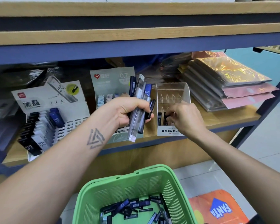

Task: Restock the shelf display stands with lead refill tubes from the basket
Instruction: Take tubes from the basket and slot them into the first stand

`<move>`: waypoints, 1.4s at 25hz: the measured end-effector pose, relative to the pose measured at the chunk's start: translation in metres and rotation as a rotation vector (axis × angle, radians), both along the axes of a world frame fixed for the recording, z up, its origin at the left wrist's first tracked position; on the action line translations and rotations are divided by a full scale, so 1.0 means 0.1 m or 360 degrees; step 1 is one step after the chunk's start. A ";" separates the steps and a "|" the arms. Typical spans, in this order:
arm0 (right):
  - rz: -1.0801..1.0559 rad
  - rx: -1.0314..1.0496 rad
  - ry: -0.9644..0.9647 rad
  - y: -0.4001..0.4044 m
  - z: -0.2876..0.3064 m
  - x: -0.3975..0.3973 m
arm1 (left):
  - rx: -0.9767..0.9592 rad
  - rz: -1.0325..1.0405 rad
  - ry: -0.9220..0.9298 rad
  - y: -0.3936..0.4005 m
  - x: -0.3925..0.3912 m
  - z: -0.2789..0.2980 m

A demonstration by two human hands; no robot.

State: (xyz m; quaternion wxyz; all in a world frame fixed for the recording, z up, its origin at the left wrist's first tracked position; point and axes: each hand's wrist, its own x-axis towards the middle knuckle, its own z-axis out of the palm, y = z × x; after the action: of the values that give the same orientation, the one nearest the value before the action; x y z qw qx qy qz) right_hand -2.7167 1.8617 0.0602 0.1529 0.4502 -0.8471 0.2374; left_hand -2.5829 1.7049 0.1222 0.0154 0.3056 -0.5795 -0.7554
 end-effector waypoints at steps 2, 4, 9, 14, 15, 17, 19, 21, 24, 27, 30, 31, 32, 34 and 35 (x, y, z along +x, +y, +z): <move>0.0025 0.0054 0.0186 -0.02 -0.08 -0.04 | 0.0001 -0.0005 -0.0003 0.00 0.00 -0.01; 0.0046 0.0111 0.0368 -0.04 -0.15 -0.11 | -0.0003 -0.0016 -0.0001 0.01 0.00 -0.03; 0.0143 -0.0294 -0.0586 -0.06 0.03 0.00 | 0.0007 -0.0063 0.0008 0.05 0.01 -0.06; 0.0410 -0.0650 -0.1770 -0.12 0.23 0.18 | -0.0047 -0.0101 0.0053 0.10 0.03 -0.09; 0.0398 -0.0663 -0.1827 -0.13 0.25 0.20 | -0.0045 -0.0096 0.0065 0.10 0.03 -0.09; 0.0402 -0.0743 -0.1958 -0.11 0.25 0.16 | -0.0009 -0.0078 0.0070 0.10 0.04 -0.10; 0.0492 -0.0880 -0.2069 -0.09 0.27 0.14 | 0.0009 -0.0019 0.0051 0.07 0.04 -0.11; 0.0564 -0.0980 -0.2125 -0.07 0.27 0.10 | 0.0028 0.0032 0.0029 0.05 0.03 -0.12; 0.0434 -0.0777 -0.1792 -0.01 0.30 0.06 | 0.0033 0.0049 0.0015 0.05 0.03 -0.12; 0.0123 -0.0342 -0.1010 0.03 0.32 -0.05 | 0.0033 0.0036 -0.0003 0.04 0.02 -0.12; 0.0128 -0.0007 -0.0732 0.04 0.34 -0.09 | 0.0031 0.0031 -0.0015 0.04 0.02 -0.12; 0.0159 0.0075 -0.0702 0.04 0.35 -0.10 | 0.0025 0.0028 -0.0017 0.04 0.03 -0.13; 0.0185 0.0087 -0.0693 0.05 0.35 -0.09 | 0.0019 0.0026 -0.0020 0.04 0.03 -0.13; 0.0174 0.0035 -0.0647 0.06 0.35 -0.08 | 0.0011 0.0011 -0.0021 0.05 0.04 -0.13; 0.0159 0.0016 -0.0580 0.06 0.35 -0.10 | 0.0006 0.0001 -0.0021 0.05 0.04 -0.13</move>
State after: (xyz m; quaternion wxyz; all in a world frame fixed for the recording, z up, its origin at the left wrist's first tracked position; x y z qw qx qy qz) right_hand -2.7263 1.8676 0.0951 -0.0172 0.4422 -0.8385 0.3180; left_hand -2.5792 1.7101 0.1092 0.0113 0.3108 -0.5782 -0.7543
